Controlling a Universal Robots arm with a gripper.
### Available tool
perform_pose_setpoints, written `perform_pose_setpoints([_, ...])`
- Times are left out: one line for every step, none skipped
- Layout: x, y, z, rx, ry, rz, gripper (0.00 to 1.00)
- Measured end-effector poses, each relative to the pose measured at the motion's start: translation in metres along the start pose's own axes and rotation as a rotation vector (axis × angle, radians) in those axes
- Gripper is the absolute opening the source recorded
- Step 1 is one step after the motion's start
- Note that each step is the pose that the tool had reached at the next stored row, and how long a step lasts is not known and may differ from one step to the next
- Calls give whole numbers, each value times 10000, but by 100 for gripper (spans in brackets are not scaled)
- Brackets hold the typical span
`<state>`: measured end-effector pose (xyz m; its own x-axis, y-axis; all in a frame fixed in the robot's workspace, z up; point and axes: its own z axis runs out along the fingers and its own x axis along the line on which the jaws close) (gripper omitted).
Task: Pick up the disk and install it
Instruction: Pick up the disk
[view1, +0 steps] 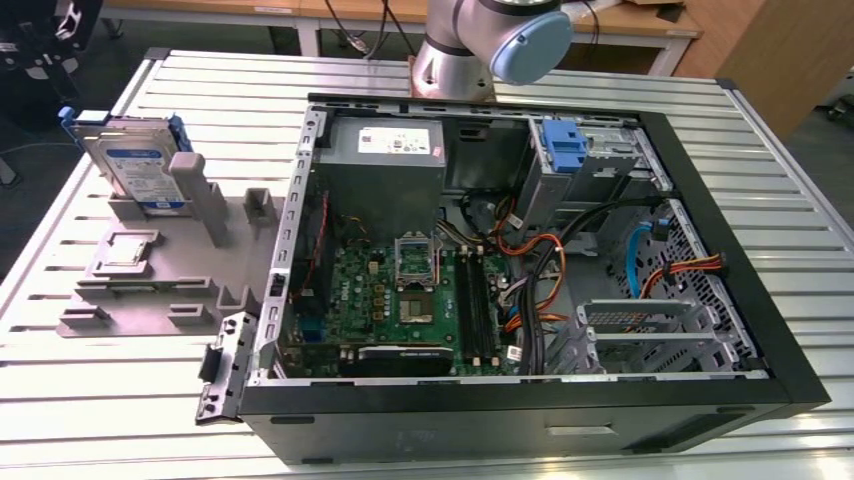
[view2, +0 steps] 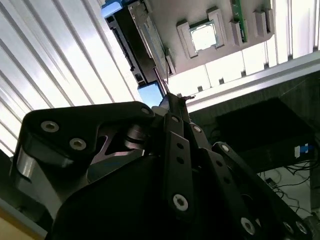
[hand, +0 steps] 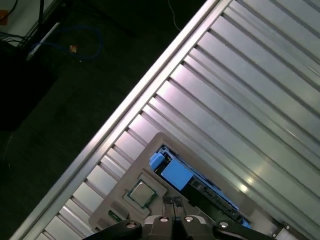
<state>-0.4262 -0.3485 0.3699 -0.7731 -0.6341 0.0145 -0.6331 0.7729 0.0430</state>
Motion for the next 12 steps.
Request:
perform_pose_setpoints([0, 0, 0, 2, 6, -124, 10])
perform_pose_setpoints([0, 0, 0, 4, 12, -272, 10])
perform_pose_setpoints([0, 0, 0, 6, 18, -401, 10])
perform_pose_setpoints([0, 0, 1, 8, 22, -516, 10])
perform_pose_setpoints([0, 0, 1, 9, 26, -618, 10])
perform_pose_setpoints([0, 0, 2, 10, 29, -701, 10])
perform_pose_setpoints([0, 0, 2, 11, 32, -749, 10])
perform_pose_setpoints([0, 0, 2, 11, 34, -773, 10])
perform_pose_setpoints([0, 0, 2, 12, 33, -776, 10])
perform_pose_setpoints([0, -1, 2, 11, 34, -785, 10])
perform_pose_setpoints([0, -1, 2, 12, 34, -792, 10])
perform_pose_setpoints([0, -1, 2, 12, 34, -792, 10])
